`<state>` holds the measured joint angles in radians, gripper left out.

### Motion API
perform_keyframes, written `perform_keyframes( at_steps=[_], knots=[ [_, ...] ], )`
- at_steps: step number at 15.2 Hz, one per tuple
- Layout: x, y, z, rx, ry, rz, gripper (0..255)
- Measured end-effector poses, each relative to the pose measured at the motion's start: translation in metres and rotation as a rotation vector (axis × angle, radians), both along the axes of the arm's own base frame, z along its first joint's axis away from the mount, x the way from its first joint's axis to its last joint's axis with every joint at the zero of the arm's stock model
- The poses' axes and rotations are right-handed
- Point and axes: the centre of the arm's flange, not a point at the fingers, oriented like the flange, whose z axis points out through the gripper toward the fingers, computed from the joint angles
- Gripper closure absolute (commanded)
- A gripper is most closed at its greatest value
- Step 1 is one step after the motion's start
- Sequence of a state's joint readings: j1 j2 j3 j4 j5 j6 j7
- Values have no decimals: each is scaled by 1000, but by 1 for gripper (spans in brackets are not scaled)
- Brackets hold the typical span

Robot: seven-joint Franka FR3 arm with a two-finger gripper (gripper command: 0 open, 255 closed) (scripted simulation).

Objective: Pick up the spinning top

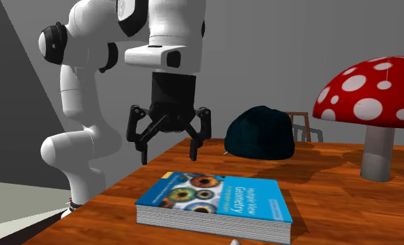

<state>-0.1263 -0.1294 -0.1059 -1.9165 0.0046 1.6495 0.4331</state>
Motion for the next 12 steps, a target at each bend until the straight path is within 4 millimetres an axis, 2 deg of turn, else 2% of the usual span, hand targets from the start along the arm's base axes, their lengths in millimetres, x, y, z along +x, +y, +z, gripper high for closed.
perform_keyframes(
  at_steps=[5,12],
  knots=[
    [52,-46,-3,23,-18,-141,0],
    [107,-119,-5,55,-41,-338,0]
  ],
)
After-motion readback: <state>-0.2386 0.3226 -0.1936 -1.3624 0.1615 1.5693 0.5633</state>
